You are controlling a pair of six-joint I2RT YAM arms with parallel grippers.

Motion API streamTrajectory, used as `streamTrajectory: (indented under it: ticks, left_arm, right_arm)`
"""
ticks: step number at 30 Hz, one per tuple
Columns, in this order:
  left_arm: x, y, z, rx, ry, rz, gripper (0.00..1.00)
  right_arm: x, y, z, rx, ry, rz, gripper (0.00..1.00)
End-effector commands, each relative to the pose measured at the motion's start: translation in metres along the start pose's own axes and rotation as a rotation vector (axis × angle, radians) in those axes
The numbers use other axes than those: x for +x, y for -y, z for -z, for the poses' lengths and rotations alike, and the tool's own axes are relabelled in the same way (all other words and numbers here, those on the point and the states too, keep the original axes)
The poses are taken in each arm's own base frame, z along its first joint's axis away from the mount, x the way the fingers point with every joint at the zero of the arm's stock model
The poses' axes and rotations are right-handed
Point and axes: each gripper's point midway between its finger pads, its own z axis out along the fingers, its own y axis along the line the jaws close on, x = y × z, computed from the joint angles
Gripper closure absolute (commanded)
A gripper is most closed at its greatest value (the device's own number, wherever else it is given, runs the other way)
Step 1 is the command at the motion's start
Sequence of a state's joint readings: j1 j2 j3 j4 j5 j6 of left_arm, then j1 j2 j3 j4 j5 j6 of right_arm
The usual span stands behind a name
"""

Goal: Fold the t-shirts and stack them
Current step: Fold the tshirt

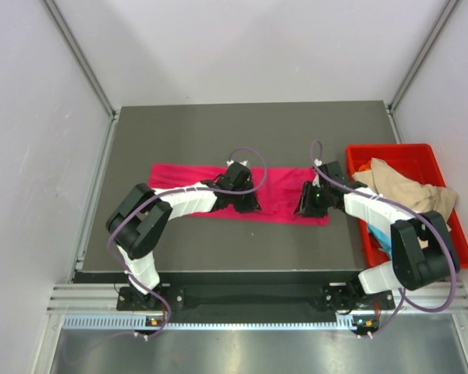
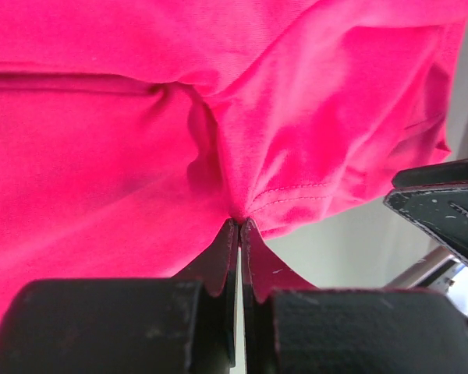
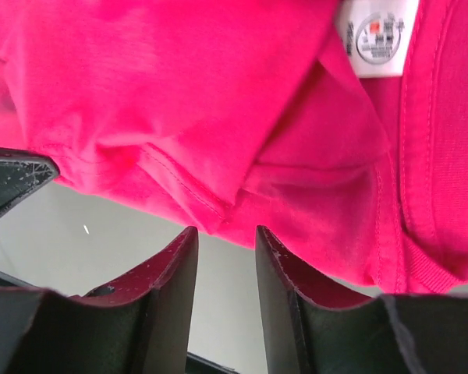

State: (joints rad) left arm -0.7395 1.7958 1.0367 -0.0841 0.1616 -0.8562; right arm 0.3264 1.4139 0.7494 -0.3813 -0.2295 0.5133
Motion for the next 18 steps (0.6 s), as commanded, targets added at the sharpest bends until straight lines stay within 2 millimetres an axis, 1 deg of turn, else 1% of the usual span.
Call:
streamTrajectory:
  ticks: [1, 5, 7, 11, 18]
  left_arm:
    - [0.001, -0.004, 0.008, -0.019, 0.009, -0.027, 1.0]
    - [0.002, -0.007, 0.006, -0.028, 0.01, -0.033, 1.0]
    - [0.002, -0.007, 0.005, -0.028, 0.01, -0.031, 1.0]
    - [0.003, -0.007, 0.002, -0.021, 0.002, -0.029, 1.0]
    - [0.002, -0.006, -0.003, -0.014, -0.001, -0.026, 1.0]
  right_arm:
    - [-0.012, -0.012, -0.003, -0.047, 0.057, -0.024, 0.64]
    - [-0.007, -0.014, -0.007, -0.066, 0.049, -0.041, 0.64]
    - [-0.008, -0.016, -0.009, -0.074, 0.053, -0.044, 0.65]
    - [-0.008, -0.008, -0.014, -0.033, 0.06, -0.061, 0.66]
    - [-0.005, -0.009, -0.021, -0.039, 0.053, -0.083, 0.69]
